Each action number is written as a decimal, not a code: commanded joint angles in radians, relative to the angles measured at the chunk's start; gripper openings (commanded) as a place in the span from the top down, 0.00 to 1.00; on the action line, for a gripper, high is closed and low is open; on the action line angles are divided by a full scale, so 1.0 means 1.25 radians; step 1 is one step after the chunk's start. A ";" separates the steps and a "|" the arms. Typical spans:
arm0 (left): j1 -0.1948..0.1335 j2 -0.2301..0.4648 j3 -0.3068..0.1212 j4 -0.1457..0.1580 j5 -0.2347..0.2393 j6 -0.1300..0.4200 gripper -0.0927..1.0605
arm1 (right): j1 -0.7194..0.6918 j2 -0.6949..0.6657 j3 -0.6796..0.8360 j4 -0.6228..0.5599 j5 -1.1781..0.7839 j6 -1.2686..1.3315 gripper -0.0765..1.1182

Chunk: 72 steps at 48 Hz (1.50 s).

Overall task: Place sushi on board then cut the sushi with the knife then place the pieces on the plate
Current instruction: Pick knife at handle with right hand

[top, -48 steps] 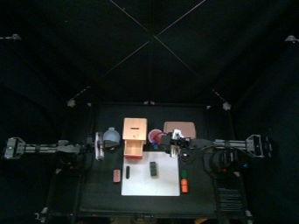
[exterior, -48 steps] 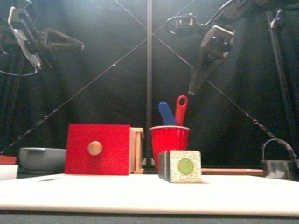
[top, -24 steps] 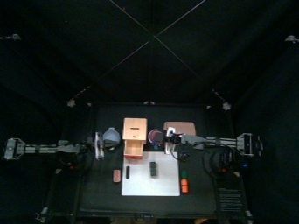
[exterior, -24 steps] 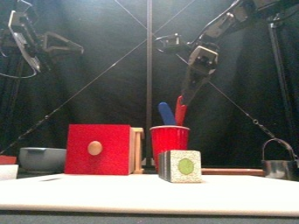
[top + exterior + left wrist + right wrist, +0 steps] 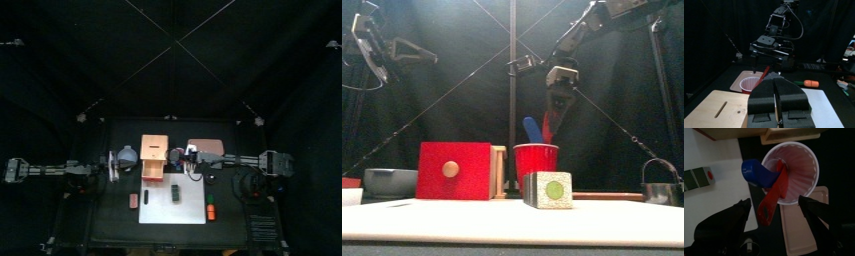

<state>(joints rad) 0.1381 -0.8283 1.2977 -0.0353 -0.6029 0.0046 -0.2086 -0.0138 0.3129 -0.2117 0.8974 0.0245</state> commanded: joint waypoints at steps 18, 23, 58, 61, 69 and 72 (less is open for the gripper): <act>0.009 0.001 -0.005 0.000 -0.004 0.001 0.83 | 0.002 0.048 -0.118 -0.029 0.133 0.001 0.07; 0.007 0.001 -0.004 0.001 -0.004 0.001 0.83 | 0.002 0.059 -0.131 -0.029 0.155 0.002 0.07; 0.011 0.001 -0.004 -0.001 -0.004 0.001 0.83 | 0.029 0.091 -0.184 -0.022 0.218 0.005 0.35; 0.011 0.001 -0.004 -0.001 -0.002 0.001 0.83 | 0.031 0.097 -0.188 -0.022 0.223 0.005 0.35; 0.012 0.001 -0.004 -0.001 -0.004 0.001 0.83 | 0.033 0.106 -0.195 -0.026 0.241 0.005 0.37; 0.012 0.001 -0.004 -0.001 -0.004 0.001 0.83 | 0.033 0.107 -0.198 -0.027 0.247 0.006 0.37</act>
<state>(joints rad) 0.1503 -0.8283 1.3054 -0.0353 -0.6029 0.0061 -0.1687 0.1442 0.0936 -0.2424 1.1980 0.0322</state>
